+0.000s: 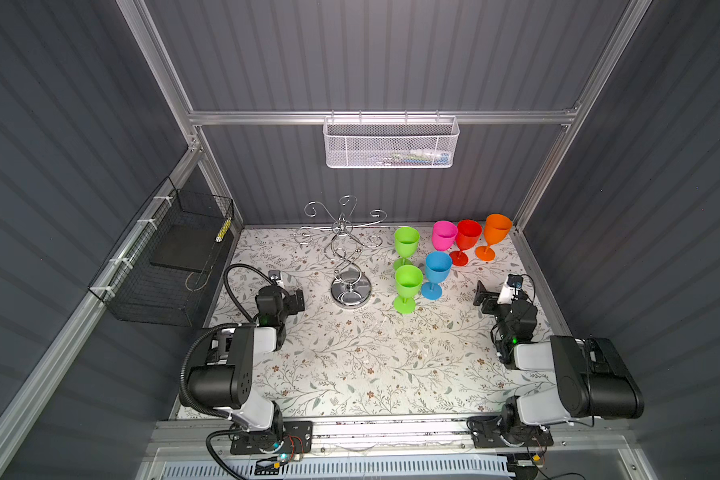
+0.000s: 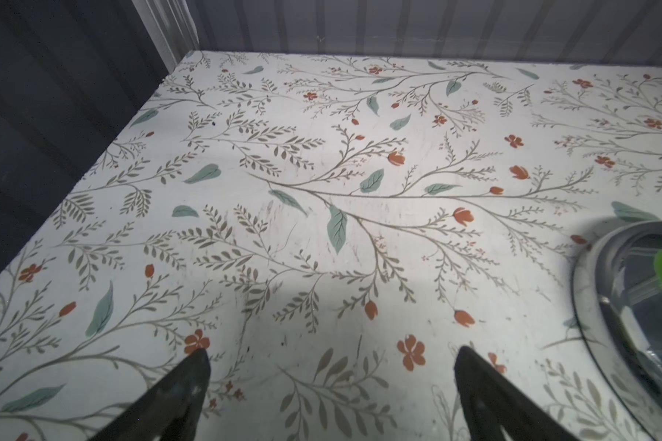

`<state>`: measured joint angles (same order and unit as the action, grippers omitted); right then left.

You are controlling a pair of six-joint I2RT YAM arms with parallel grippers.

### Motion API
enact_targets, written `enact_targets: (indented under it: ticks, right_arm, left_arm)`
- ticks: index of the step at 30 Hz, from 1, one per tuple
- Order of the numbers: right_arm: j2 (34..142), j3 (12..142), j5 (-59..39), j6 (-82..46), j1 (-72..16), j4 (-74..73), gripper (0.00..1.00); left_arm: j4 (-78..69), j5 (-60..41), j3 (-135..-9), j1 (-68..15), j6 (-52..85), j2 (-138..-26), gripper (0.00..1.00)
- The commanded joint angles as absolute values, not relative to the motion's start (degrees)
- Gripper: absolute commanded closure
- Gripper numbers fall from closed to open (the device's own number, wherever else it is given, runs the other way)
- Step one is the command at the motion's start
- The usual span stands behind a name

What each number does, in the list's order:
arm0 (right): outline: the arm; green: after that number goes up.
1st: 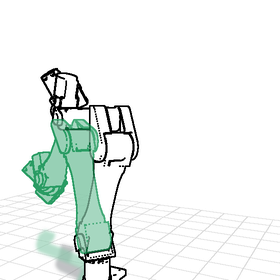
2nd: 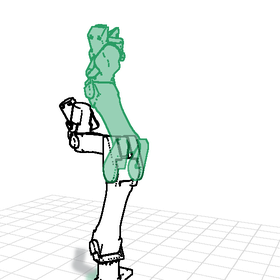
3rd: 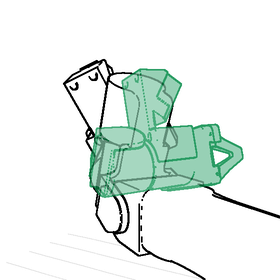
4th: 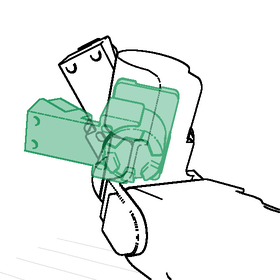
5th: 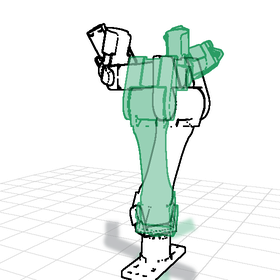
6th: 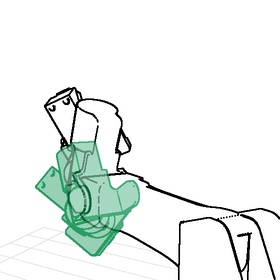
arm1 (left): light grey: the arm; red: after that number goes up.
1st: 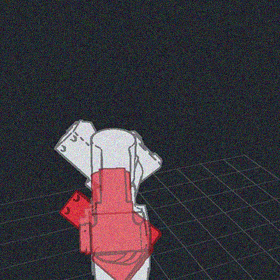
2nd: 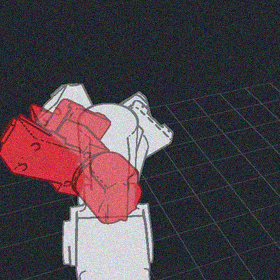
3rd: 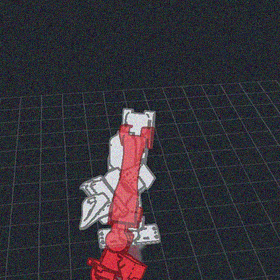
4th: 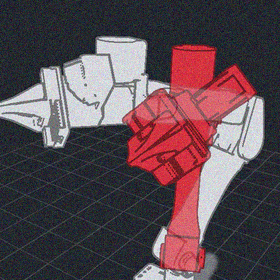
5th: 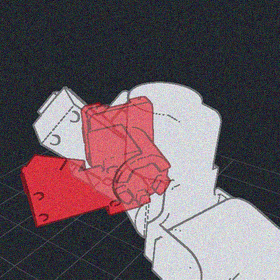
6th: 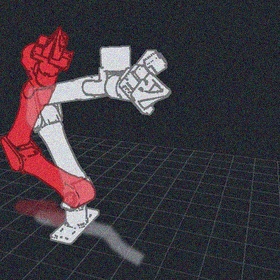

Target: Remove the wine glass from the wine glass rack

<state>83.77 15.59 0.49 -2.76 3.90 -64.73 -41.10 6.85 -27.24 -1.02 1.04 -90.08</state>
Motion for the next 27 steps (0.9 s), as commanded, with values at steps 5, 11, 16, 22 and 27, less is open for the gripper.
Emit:
enact_targets:
  ticks: [5, 11, 16, 22, 27]
  right_arm:
    - [83.95, 18.20, 0.74, -4.47, 4.47, -57.21, 0.01]
    - [83.81, 18.64, 0.96, -4.40, 4.47, -55.91, 0.01]
    - [83.49, 18.07, 0.95, -4.35, 4.39, -56.74, 0.01]
    - [83.47, 18.02, 0.79, -4.39, 4.39, -56.95, 0.01]
    - [83.50, 18.11, 0.72, -4.35, 4.39, -56.78, 0.01]
  left_arm:
    - [-56.11, 8.66, -23.31, -2.99, -0.09, -96.77, 0.00]
    - [-50.03, 10.78, -27.74, -3.41, -0.07, -98.06, 0.00]
    - [-52.73, 10.80, -27.17, -3.43, -0.16, -98.68, 0.00]
    - [-52.08, 10.61, -27.07, -3.43, -0.08, -98.33, 0.00]
    - [-52.12, 10.60, -27.05, -3.42, -0.03, -98.26, 0.00]
